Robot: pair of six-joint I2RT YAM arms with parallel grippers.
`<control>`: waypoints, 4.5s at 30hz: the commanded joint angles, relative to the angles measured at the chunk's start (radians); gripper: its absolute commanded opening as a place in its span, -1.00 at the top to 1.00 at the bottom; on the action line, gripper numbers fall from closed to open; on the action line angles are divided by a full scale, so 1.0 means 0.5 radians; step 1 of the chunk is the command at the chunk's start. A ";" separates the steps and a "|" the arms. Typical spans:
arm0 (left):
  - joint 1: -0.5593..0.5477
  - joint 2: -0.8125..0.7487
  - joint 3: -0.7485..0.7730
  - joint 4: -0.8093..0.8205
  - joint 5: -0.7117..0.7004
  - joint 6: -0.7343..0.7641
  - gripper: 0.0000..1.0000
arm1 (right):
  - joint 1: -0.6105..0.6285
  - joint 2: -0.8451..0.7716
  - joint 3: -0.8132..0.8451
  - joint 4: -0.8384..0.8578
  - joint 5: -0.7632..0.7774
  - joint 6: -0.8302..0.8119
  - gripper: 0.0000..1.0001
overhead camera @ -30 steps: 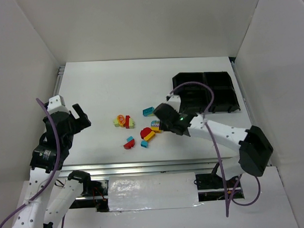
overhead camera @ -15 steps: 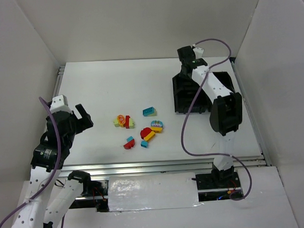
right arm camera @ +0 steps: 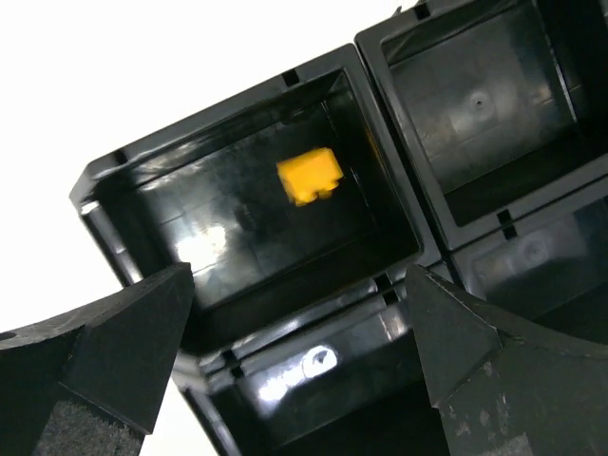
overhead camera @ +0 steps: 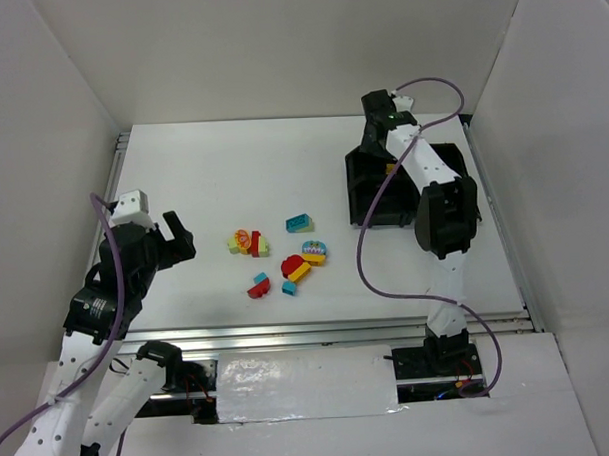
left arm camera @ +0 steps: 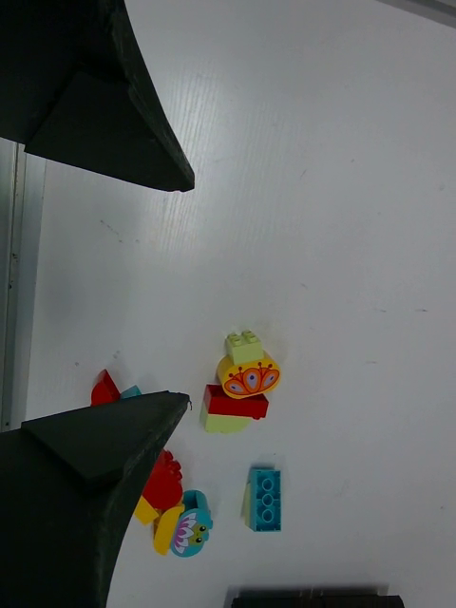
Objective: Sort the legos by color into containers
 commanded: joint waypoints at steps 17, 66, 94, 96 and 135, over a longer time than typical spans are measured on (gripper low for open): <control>-0.011 0.108 0.007 0.105 0.118 0.070 -0.99 | 1.184 -0.957 -1.394 0.433 -0.110 0.511 -0.99; -0.240 0.084 -0.554 1.460 1.345 -0.620 -0.99 | 1.175 -1.634 -1.575 0.178 0.294 1.428 1.00; -1.345 1.375 0.028 2.452 0.686 -0.369 -0.85 | 1.316 -2.390 -1.934 0.286 0.242 1.601 1.00; -1.348 1.388 0.044 2.452 0.698 -0.375 -0.85 | 1.319 -2.380 -1.928 0.283 0.255 1.594 1.00; -1.348 1.026 0.004 1.999 0.729 -0.020 1.00 | 1.328 -2.898 -2.204 0.822 -0.113 0.574 -0.99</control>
